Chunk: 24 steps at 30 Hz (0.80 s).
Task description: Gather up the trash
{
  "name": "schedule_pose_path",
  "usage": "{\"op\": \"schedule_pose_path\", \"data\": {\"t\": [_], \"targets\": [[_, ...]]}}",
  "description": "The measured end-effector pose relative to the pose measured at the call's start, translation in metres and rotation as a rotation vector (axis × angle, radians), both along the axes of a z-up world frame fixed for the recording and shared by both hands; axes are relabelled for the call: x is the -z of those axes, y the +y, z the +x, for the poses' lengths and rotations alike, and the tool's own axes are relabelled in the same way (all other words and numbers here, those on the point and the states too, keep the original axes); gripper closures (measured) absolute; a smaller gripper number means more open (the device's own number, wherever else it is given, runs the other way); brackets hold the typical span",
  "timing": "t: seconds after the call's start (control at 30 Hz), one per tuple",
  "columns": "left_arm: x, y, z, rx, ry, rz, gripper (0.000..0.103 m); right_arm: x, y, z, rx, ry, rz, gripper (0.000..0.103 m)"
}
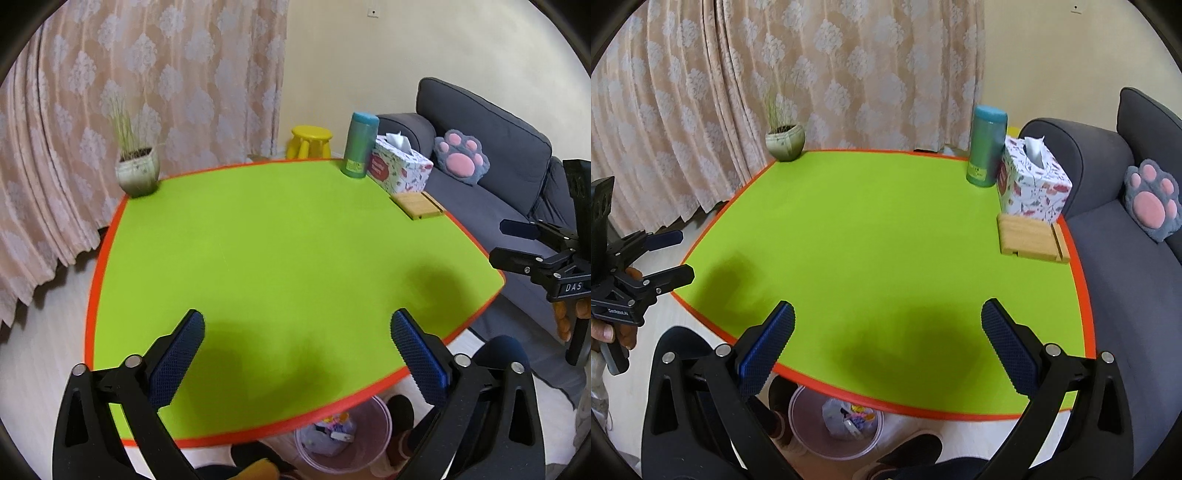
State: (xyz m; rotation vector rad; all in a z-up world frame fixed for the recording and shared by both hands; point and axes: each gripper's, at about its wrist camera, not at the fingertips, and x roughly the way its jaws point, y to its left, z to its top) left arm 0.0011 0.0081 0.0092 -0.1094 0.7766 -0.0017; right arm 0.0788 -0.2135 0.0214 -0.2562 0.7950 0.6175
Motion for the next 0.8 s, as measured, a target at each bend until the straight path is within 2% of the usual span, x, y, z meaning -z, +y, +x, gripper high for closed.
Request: {"op": "schedule_pose_path", "data": {"t": [0.3,0.8], "targets": [[0.002,0.010,0.018,-0.002,0.022,-0.066,0.006,-0.002,0.009,0.014,-0.037,0.021,0.008,0.004],[0.007,0.007,0.032,0.031,0.060,-0.077,0.006,0.001,0.017,0.019,-0.090,0.060,0.025,0.004]]}}
